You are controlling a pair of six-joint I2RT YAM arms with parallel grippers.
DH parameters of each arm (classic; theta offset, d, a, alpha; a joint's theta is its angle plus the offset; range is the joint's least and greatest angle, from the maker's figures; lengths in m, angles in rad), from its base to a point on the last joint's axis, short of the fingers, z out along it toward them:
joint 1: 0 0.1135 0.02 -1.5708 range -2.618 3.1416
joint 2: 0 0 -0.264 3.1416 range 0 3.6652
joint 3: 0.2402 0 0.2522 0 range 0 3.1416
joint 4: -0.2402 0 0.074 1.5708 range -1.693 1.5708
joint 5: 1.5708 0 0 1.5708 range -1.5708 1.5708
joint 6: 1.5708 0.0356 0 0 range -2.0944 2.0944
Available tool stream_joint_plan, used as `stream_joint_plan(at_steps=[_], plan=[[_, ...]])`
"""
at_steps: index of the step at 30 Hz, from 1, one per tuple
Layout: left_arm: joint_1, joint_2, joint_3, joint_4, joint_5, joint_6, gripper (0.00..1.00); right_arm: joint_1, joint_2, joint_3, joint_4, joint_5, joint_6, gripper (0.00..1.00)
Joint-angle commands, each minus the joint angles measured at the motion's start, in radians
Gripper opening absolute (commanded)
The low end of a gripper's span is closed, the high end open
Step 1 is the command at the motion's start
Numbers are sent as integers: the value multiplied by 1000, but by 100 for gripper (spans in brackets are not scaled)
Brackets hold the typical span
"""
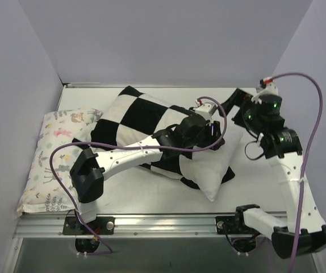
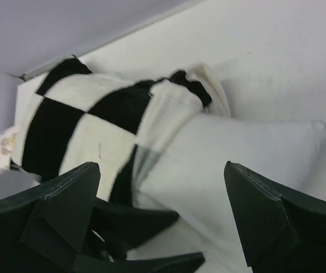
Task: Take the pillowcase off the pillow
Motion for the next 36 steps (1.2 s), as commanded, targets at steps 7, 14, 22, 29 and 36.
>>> stream_joint_plan(at_steps=[7, 14, 22, 29, 36], plan=[[76, -185, 15, 72, -32, -10, 75, 88, -230, -379, 27, 71, 14, 96], [76, -470, -247, -146, -336, -95, 78, 290, -347, -547, 31, 133, 3, 99], [51, -710, -756, 71, -240, -166, 81, 600, -377, -673, 24, 353, 38, 100], [14, -661, -937, 279, -229, -212, 82, 732, -483, -709, -47, 501, 81, 100], [8, -586, -945, 329, -296, -212, 81, 790, -485, -748, -45, 493, 78, 100]])
